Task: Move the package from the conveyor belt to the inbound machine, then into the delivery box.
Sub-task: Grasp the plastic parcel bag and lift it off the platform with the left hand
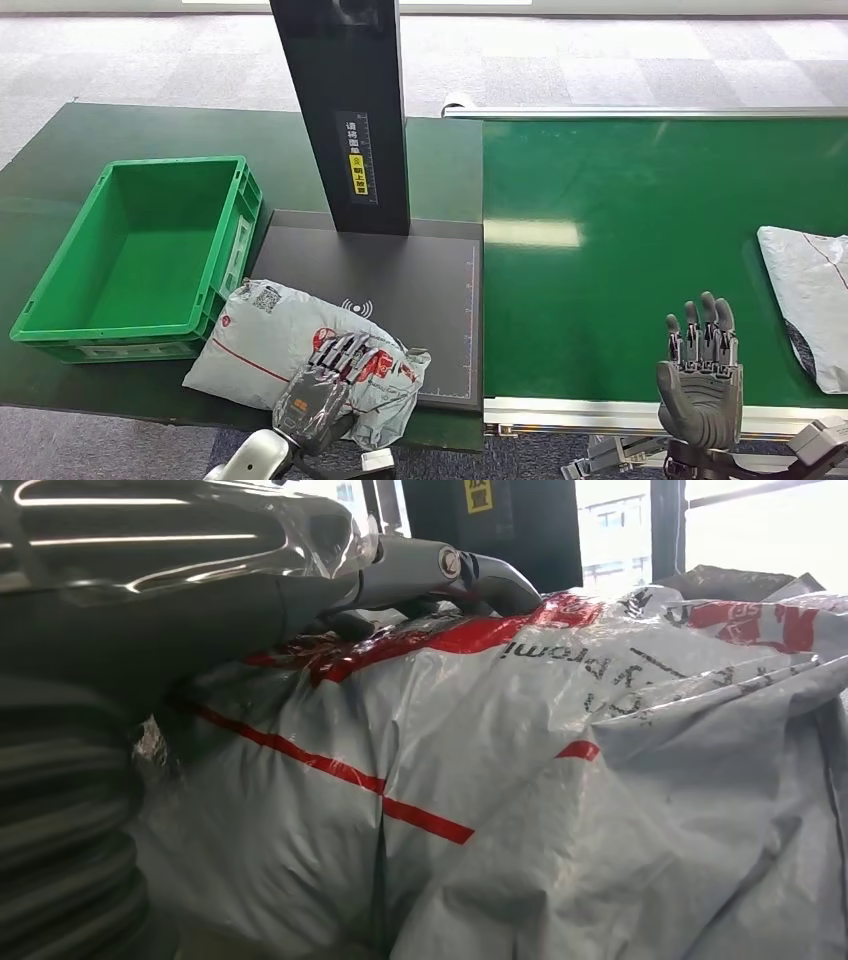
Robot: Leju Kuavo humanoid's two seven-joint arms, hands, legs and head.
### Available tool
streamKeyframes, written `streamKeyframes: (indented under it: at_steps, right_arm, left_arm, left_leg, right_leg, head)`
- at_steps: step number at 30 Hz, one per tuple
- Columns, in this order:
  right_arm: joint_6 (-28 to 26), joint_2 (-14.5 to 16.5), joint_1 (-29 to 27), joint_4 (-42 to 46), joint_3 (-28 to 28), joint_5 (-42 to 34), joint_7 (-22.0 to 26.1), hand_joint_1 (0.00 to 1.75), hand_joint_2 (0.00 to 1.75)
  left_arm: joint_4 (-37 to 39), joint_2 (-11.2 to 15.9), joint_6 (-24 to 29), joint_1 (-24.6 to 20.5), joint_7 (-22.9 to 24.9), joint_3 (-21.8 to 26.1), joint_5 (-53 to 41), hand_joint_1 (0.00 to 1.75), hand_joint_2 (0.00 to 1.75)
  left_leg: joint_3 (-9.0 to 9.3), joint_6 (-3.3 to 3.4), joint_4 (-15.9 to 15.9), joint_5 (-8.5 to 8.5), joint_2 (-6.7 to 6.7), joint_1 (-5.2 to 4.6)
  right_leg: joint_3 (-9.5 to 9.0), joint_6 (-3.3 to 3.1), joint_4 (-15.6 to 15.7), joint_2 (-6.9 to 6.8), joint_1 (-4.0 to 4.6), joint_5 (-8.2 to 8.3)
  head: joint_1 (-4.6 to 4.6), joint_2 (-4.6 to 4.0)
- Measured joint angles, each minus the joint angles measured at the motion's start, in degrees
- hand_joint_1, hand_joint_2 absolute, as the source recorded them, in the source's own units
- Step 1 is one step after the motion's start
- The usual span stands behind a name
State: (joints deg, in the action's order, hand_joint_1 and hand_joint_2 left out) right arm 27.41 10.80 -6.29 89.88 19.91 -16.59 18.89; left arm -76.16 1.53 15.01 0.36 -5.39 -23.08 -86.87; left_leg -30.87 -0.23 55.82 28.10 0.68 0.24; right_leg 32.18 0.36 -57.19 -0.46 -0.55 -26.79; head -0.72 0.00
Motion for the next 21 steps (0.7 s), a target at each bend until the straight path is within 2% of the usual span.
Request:
streamKeyframes:
  at_steps: [4, 10, 21]
  right_arm:
    - [-0.34, -0.01, 0.06, 0.27, -0.21, -0.01, 0.07, 0.0, 1.75]
    - [-1.11, -0.22, 0.08, 0.28, -0.58, -0.13, 0.08, 0.0, 1.75]
    - [-1.68, -0.83, 0.09, 0.28, -1.07, -0.3, 0.27, 0.0, 1.75]
  left_arm:
    - [0.43, 0.01, -0.52, -0.22, -0.41, -0.04, 1.1, 1.74, 1.75]
    - [-0.09, 0.06, -1.52, -0.19, -2.98, -0.04, 7.08, 1.75, 1.75]
    - [-6.11, 0.85, -6.75, 2.01, -9.11, -0.03, 22.11, 1.75, 1.75]
  left_leg:
    - [0.01, 0.0, -0.01, 0.0, 0.0, 0.0]
    - [0.06, 0.0, -0.01, 0.0, -0.01, 0.0]
    - [0.07, 0.0, -0.01, 0.01, -0.02, 0.0]
  right_leg:
    - [-0.07, 0.0, 0.0, 0.0, 0.0, -0.01]
    - [-0.14, 0.0, 0.0, -0.01, 0.0, -0.01]
    - [-0.09, 0.02, 0.0, -0.07, 0.0, -0.03]
  head:
    - [-0.01, 0.0]
    - [-0.01, 0.0]
    - [-0.01, 0.0]
